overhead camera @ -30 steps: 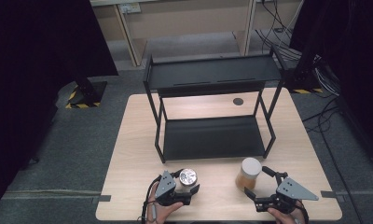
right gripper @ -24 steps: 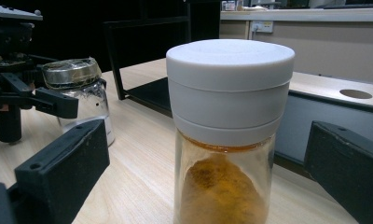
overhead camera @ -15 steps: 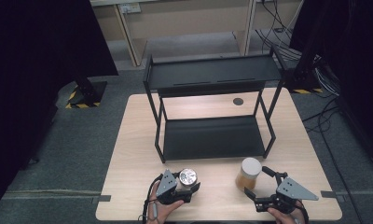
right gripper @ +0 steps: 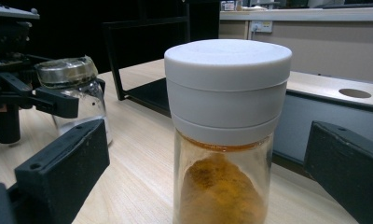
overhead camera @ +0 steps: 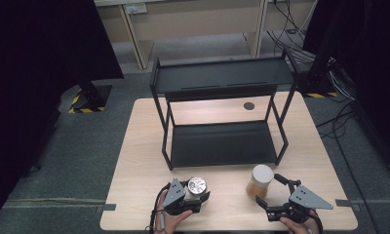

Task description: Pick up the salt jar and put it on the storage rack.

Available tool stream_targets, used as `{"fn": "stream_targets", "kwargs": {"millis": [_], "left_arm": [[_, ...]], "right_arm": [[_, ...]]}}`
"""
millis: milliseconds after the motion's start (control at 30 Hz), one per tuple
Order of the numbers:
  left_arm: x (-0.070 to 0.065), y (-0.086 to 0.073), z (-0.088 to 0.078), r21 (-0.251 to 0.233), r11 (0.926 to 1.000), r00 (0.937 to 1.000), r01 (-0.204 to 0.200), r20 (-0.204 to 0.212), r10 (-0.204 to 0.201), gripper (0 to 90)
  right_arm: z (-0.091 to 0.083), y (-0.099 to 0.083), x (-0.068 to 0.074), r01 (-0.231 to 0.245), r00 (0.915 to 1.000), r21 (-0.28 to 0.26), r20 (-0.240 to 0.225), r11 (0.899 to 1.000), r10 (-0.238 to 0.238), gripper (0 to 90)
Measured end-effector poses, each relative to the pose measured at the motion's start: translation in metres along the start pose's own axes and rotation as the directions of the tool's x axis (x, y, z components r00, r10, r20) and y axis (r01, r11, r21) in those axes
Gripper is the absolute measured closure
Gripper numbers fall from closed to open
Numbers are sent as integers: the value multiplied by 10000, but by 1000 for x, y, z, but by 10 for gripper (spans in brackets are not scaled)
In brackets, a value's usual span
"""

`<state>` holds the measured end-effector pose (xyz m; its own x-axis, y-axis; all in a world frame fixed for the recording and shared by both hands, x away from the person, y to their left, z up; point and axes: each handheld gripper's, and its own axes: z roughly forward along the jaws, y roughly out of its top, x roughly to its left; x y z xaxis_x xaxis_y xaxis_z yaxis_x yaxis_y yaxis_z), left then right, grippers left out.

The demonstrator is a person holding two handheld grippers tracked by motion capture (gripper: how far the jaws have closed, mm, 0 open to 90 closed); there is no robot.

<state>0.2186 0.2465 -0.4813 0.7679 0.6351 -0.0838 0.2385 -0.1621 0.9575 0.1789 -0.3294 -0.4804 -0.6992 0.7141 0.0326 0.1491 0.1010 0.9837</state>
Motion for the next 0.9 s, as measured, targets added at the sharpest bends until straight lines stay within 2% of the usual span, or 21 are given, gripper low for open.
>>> {"fn": "stream_targets", "kwargs": {"millis": [233, 567, 900], "left_arm": [[-1, 5, -3, 62, 9999, 9998, 114, 138, -115, 308], [-3, 11, -7, 2, 10000, 9999, 54, 165, -54, 308], [4, 22, -13, 36, 9998, 9998, 175, 116, -175, 308]], "right_arm": [[0, 0, 1, 24, 10000, 16, 12, 10000, -24, 3], [0, 0, -1, -68, 10000, 0, -19, 10000, 68, 3], [0, 0, -1, -68, 10000, -52, -60, 10000, 68, 3]]}}
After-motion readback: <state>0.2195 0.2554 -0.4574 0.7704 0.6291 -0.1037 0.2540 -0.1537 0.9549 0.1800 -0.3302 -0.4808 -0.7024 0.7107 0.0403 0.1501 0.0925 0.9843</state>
